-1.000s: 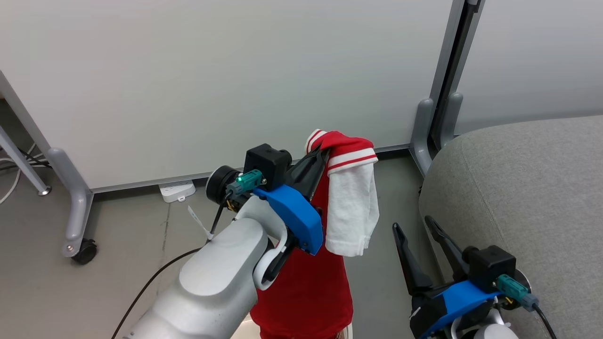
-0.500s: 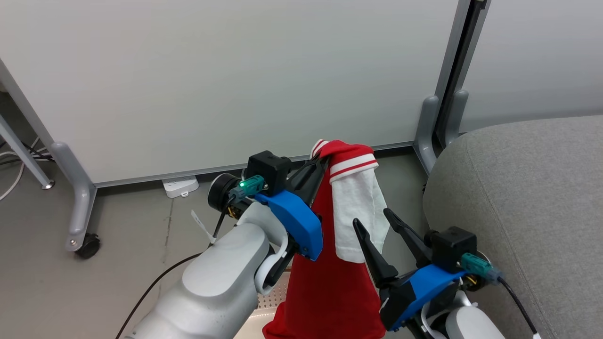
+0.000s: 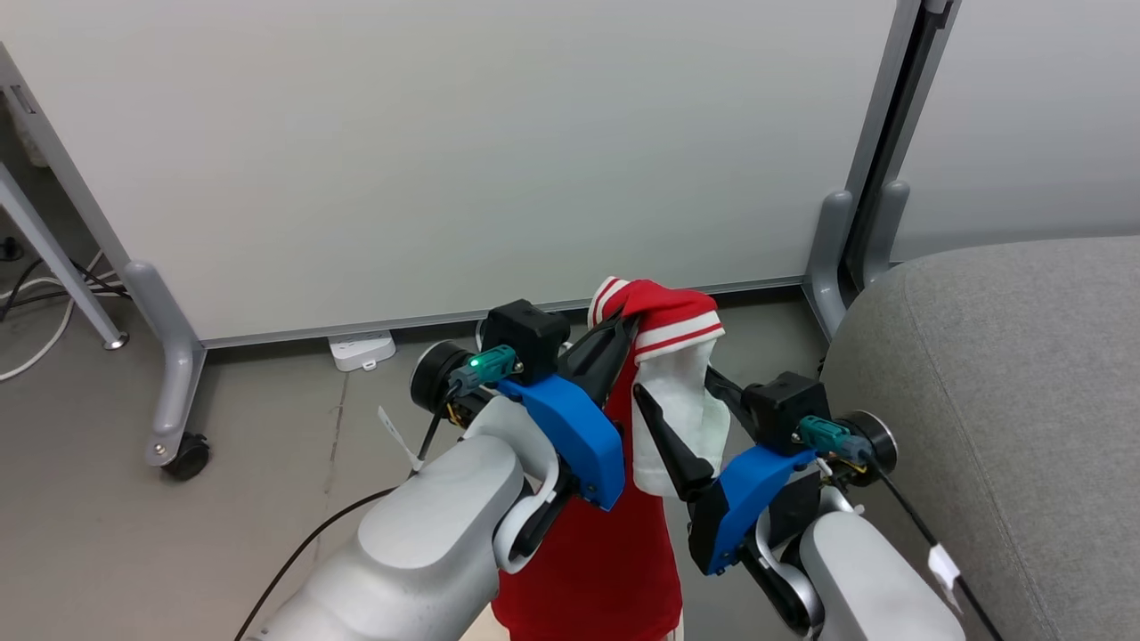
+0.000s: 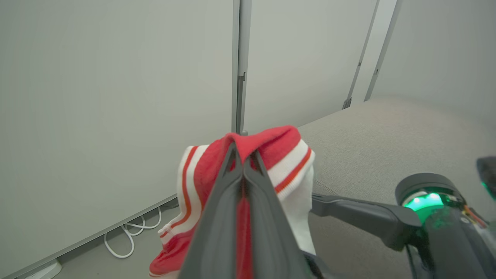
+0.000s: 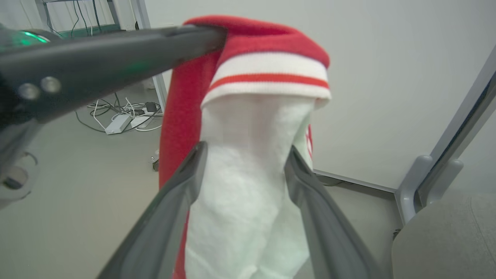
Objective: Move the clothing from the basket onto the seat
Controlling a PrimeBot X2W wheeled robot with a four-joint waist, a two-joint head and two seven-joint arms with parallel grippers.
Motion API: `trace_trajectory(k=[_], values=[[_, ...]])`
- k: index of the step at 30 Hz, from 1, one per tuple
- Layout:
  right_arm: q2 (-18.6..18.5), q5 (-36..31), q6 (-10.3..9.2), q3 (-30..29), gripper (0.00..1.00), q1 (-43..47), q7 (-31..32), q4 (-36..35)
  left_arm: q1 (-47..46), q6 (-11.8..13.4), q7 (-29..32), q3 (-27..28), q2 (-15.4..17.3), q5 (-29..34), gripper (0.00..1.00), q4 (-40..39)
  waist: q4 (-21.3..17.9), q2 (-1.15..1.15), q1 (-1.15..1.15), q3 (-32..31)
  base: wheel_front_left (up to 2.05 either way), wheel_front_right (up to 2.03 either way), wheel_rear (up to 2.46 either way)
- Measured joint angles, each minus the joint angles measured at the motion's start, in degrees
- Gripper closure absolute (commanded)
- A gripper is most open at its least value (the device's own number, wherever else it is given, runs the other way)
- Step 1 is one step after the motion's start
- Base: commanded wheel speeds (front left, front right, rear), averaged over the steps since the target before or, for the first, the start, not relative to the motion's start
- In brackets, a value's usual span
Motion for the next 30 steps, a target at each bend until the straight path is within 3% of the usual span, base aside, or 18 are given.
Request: trace_trajectory(k=[16, 17, 18, 19, 30], values=[[-0.01, -2.71, 0.00, 5.53, 0.00, -8.59, -2.58, 14.00, -0.96, 0.52, -0.54, -4.28, 0.00, -4.08, 1.00, -0.57, 1.44, 0.00, 0.00, -0.34, 0.00, 0.00, 0.00], [-0.01, -2.37, 0.00, 5.81, 0.51, -8.89, -2.42, 14.60, -1.08, 0.53, -0.58, -4.50, 0.01, -4.37, 1.00, -0.56, 1.52, 0.00, 0.00, -0.29, 0.00, 0.00, 0.00], [0.00, -2.14, 0.00, 6.03, 0.84, -9.10, -2.41, 15.04, -1.21, 0.55, -0.59, -4.65, 0.01, -4.45, 1.00, -0.55, 1.57, 0.00, 0.00, -0.25, 0.00, 0.00, 0.00], [0.00, -1.87, 0.00, 6.33, 1.00, -9.26, -2.56, 15.29, -1.33, 0.57, -0.62, -4.77, 0.01, -4.53, 1.00, -0.48, 1.59, 0.00, 0.00, -0.23, 0.00, 0.00, 0.00], [0.00, -0.35, 0.01, 7.53, 1.00, -9.82, -4.44, 16.91, -2.07, 1.00, -1.52, -5.25, 0.00, -5.71, 1.00, 1.00, 0.89, 0.00, -0.01, -0.02, 0.00, 0.00, 0.00]])
